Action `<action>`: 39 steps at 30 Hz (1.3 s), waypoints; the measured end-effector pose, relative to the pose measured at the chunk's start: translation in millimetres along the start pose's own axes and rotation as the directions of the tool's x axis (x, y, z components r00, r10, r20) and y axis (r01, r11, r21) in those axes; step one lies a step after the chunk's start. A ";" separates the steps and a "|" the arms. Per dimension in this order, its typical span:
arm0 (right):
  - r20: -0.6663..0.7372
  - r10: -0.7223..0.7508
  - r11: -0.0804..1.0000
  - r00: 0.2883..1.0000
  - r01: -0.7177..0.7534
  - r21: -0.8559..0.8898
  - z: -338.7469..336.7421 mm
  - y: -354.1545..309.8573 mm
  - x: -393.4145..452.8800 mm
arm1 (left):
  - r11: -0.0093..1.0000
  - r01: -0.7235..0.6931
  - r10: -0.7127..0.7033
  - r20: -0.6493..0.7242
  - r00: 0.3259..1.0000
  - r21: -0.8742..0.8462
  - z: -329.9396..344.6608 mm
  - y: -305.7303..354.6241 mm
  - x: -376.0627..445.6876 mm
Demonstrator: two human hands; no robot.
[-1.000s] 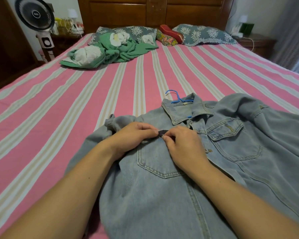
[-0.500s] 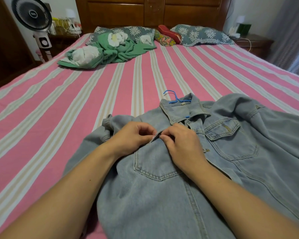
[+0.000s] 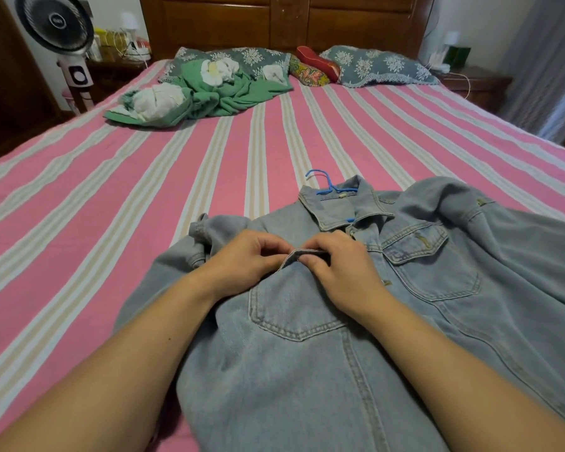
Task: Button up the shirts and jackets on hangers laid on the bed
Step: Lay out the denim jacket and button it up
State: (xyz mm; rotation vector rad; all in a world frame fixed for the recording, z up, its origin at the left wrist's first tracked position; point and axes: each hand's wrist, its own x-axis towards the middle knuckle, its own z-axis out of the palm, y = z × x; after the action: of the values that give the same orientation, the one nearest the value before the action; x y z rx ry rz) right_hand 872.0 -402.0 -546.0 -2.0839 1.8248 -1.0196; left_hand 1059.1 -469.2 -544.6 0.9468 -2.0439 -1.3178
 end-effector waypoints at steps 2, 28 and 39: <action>0.047 0.015 0.999 0.999 -0.016 0.029 -1.6 1.6 -0.4 | 0.996 -0.040 0.040 0.002 0.999 0.078 -0.5 1.4 -0.7; 0.048 -0.154 0.987 0.987 0.152 0.059 3.2 10.0 -3.7 | 0.919 -0.092 0.070 0.072 0.995 0.382 -7.9 10.0 -3.7; 0.139 -0.167 0.985 0.976 0.158 0.075 7.1 14.5 -0.6 | 0.936 -0.073 0.068 0.029 0.997 0.344 -2.2 5.4 -7.7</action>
State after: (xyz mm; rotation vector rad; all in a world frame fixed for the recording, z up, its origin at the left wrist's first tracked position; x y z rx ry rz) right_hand 864.7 -406.8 -559.6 -2.2352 1.5548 -0.9229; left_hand 1064.0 -462.9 -539.2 1.0000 -2.3475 -0.9469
